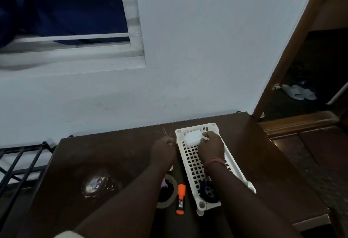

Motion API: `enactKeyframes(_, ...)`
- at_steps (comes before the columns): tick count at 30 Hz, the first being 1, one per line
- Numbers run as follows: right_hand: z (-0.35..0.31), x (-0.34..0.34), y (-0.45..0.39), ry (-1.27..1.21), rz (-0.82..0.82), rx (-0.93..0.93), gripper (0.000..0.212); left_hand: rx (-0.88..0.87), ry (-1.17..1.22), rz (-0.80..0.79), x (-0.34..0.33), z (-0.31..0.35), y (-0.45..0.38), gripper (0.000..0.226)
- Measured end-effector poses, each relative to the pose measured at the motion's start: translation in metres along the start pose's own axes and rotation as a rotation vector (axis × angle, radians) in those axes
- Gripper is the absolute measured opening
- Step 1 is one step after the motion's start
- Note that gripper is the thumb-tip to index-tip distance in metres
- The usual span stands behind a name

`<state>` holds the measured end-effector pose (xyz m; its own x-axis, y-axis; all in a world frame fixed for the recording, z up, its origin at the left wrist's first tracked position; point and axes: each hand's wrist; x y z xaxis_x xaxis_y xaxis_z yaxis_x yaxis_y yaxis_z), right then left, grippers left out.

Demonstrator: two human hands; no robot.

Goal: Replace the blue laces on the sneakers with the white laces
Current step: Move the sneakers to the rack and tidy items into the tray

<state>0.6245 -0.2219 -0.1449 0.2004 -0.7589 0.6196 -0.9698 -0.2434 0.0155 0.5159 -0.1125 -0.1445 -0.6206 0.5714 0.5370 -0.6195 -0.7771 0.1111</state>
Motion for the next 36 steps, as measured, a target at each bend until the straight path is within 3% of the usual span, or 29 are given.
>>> enactKeyframes(6,-0.01,-0.01,0.017,0.196,0.024,0.104,0.027,0.148,-0.152,0.023,0.039,-0.046,0.005,0.028)
enactKeyframes(12,-0.01,-0.017,0.019,0.139,-0.044,0.087,0.032,0.073,-0.075,-0.101,0.031,-0.046,0.011,0.032)
enactKeyframes(16,-0.008,-0.015,0.024,0.23,0.002,0.141,0.029,0.066,-0.117,-0.095,0.027,-0.045,0.011,0.03)
enactKeyframes(20,-0.015,-0.019,0.032,0.337,0.03,0.406,0.024,0.07,-0.208,-0.061,0.033,-0.056,0.015,0.028)
enactKeyframes(22,-0.021,-0.024,0.042,0.427,-0.105,0.573,0.018,0.06,-0.229,-0.062,0.034,-0.061,0.019,0.027)
enactKeyframes(26,-0.027,-0.046,0.064,0.865,-0.321,0.81,0.039,0.0,-0.24,-0.082,0.034,-0.059,0.023,0.022)
enactKeyframes(31,-0.02,-0.06,0.075,0.977,-0.403,0.702,0.03,-0.033,-0.245,-0.087,0.036,-0.05,0.032,0.022)
enactKeyframes(36,-0.027,-0.046,0.077,0.795,-0.345,0.659,0.022,-0.099,-0.391,-0.082,0.038,-0.054,0.046,0.025)
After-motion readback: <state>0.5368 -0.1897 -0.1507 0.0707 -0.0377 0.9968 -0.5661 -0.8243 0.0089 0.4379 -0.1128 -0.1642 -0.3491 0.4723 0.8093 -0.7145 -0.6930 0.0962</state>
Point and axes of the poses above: each hand's wrist, its own y-axis away from the middle knuckle, its own x-axis out of the back of the hand, z = x × y, and after that the axes turned 2 degrees about y, right-handed
